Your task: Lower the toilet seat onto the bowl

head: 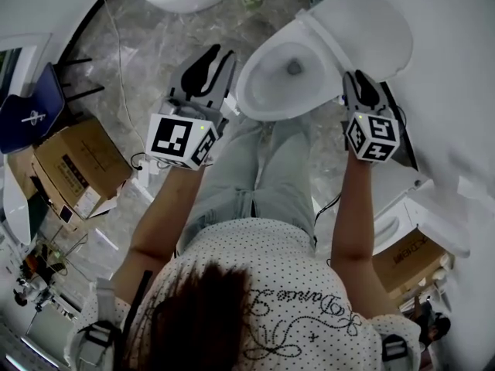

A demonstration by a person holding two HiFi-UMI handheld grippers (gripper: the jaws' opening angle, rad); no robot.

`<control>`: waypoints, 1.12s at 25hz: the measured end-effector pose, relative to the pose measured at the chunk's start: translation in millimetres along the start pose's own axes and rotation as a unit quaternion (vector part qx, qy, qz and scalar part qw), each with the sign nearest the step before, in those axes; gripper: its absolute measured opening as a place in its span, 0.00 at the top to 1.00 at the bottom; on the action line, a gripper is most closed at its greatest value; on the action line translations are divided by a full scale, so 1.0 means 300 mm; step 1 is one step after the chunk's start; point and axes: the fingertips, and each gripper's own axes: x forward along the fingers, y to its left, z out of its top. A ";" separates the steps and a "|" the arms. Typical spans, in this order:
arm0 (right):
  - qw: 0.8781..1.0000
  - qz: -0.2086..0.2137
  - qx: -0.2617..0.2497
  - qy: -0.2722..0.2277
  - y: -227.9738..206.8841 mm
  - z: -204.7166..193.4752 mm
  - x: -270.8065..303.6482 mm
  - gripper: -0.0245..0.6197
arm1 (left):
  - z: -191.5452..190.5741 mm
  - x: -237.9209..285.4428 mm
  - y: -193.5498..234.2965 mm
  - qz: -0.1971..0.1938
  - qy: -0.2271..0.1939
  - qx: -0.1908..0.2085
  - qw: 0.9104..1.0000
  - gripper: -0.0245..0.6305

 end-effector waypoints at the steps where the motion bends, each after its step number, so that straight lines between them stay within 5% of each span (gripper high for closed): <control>1: 1.000 0.001 -0.004 0.002 0.019 -0.007 -0.002 0.79 | -0.001 -0.015 0.000 -0.003 0.001 0.000 1.000 0.82; 6: 1.000 0.014 -0.011 0.012 0.093 -0.036 -0.006 0.80 | -0.010 -0.073 -0.009 -0.004 0.001 0.001 1.000 0.85; 14: 0.998 0.048 -0.037 0.005 0.117 -0.099 -0.003 0.80 | -0.045 -0.133 -0.068 0.052 -0.018 0.000 0.998 0.91; 21: 0.995 0.102 -0.007 -0.005 0.133 -0.084 -0.015 0.83 | -0.065 -0.212 -0.156 0.100 -0.024 -0.011 0.995 0.94; 28: 0.991 0.128 -0.032 -0.006 0.204 -0.124 -0.011 0.85 | -0.105 -0.233 -0.194 0.104 -0.013 -0.008 0.995 0.95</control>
